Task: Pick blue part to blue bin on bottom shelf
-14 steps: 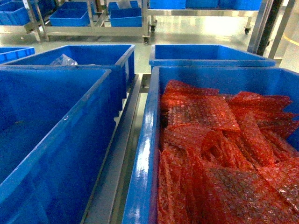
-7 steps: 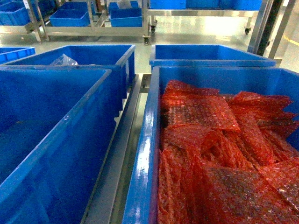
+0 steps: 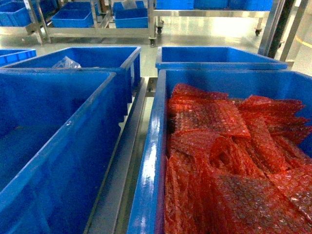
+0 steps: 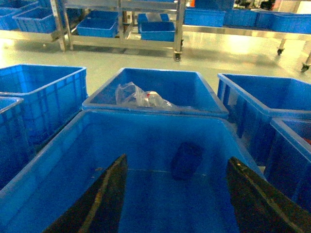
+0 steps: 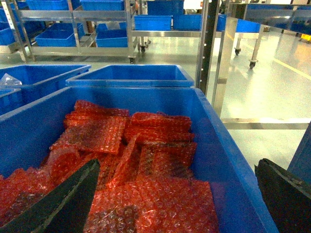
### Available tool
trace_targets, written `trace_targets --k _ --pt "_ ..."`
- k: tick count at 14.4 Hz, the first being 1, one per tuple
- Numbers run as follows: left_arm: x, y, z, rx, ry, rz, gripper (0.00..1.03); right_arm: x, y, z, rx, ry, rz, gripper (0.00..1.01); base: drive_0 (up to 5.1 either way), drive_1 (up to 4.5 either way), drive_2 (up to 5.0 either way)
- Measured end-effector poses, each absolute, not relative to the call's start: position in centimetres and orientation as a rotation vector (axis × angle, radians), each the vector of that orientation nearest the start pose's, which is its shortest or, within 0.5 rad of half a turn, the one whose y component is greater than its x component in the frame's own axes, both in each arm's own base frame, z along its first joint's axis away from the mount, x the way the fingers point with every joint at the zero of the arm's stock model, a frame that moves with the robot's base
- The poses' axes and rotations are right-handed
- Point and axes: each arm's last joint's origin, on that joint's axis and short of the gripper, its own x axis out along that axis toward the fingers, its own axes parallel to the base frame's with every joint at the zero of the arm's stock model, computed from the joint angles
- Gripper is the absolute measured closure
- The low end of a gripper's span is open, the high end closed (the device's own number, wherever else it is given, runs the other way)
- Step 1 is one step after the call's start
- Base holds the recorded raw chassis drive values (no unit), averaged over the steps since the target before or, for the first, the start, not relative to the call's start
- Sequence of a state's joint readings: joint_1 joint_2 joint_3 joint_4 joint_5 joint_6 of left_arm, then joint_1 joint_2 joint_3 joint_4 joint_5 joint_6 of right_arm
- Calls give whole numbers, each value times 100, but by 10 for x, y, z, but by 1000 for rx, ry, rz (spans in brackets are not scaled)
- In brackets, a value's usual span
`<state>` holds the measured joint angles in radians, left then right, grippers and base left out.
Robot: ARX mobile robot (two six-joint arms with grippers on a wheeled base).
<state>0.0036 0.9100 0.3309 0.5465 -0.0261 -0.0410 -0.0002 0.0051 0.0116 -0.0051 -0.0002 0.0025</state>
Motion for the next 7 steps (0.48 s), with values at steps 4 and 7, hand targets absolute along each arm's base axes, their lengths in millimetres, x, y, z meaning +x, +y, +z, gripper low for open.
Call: trace_targets --k 4,7 --pt "164 0 201 -18 7 0 95 97 0 167 3 -2 0 3 0 0 0" --pt "149 0 189 -17 6 0 101 97 0 167 3 -1 0 3 0 0 0"
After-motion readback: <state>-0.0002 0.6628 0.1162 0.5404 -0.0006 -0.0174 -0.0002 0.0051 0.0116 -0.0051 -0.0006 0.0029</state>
